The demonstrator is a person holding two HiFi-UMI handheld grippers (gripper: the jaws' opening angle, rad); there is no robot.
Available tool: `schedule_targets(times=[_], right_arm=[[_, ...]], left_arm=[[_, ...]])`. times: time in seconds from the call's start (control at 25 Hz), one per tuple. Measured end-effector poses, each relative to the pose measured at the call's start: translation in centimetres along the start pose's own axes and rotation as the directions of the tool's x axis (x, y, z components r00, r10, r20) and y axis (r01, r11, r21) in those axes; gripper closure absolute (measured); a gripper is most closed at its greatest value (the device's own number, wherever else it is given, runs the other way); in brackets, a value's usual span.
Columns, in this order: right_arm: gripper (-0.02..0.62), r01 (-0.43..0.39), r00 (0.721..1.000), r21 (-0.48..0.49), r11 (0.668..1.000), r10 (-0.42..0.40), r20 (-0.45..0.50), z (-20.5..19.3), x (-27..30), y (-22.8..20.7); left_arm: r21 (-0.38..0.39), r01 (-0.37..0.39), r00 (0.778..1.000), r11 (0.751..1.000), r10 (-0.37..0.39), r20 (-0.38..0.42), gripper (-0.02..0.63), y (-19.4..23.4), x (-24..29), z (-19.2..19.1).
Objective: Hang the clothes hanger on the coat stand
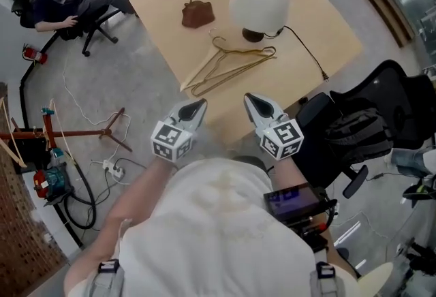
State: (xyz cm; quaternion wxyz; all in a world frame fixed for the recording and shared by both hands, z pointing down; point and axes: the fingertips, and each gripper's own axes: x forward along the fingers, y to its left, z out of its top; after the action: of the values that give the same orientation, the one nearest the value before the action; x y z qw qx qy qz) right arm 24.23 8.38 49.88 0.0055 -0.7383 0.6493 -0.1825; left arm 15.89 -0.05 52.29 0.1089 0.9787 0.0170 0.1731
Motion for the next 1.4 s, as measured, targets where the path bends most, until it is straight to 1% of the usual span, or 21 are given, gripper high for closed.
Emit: schedule_targets(times=[0.16,0.32,0.48,0.68,0.84,1.04,1.16,1.28,1.4], right_arm=[[0.581,-0.031,0.999,0.006,0.999,0.031,-0.017,-0.2,1.3,-2.4],[0.581,-0.088,0.996,0.012,0.996,0.089,-0.021,0.6,2.8,-4.1],[0.581,-0.129,0.991,0.027,0.991,0.129,-0.023,0.7,3.4,-6.2],[0.581,-0.173,0.984,0.061,0.983,0.175,-0.032,-0.2,4.9,-7.0],[0.58,-0.157,0.985,0.087,0.984,0.163,-0.064,-1.5,5.1,-8.0],[0.581,-0.138,0.986,0.09,0.986,0.146,-0.085,-1.7,7.5,-7.6],[0.58,-0.115,0.987,0.092,0.989,0.124,-0.097,-1.7,8.2,-7.7],[0.581,-0.09,0.989,0.088,0.992,0.099,-0.112,-1.7,8.5,-7.7],[0.581,-0.053,0.991,0.092,0.994,0.064,-0.121,-1.9,8.2,-7.5]], left_arm=[[0.002,-0.035,0.999,0.999,0.035,-0.023,0.604,1.3,2.2,1.0],[0.008,-0.095,0.995,0.995,0.095,-0.042,0.604,2.2,4.2,2.1],[0.008,-0.119,0.991,0.993,0.119,-0.065,0.604,1.7,6.5,2.1],[0.002,-0.164,0.981,0.986,0.164,-0.104,0.604,2.9,7.5,1.2],[-0.01,-0.153,0.978,0.988,0.15,-0.144,0.604,3.5,8.9,-0.4],[-0.014,-0.138,0.972,0.99,0.132,-0.195,0.604,6.0,9.4,-1.8],[-0.009,-0.112,0.967,0.994,0.107,-0.232,0.604,7.0,10.3,-3.1],[0.006,-0.09,0.957,0.996,0.088,-0.276,0.604,8.3,11.5,-4.6],[0.02,-0.078,0.939,0.997,0.08,-0.335,0.603,9.7,12.8,-6.8]])
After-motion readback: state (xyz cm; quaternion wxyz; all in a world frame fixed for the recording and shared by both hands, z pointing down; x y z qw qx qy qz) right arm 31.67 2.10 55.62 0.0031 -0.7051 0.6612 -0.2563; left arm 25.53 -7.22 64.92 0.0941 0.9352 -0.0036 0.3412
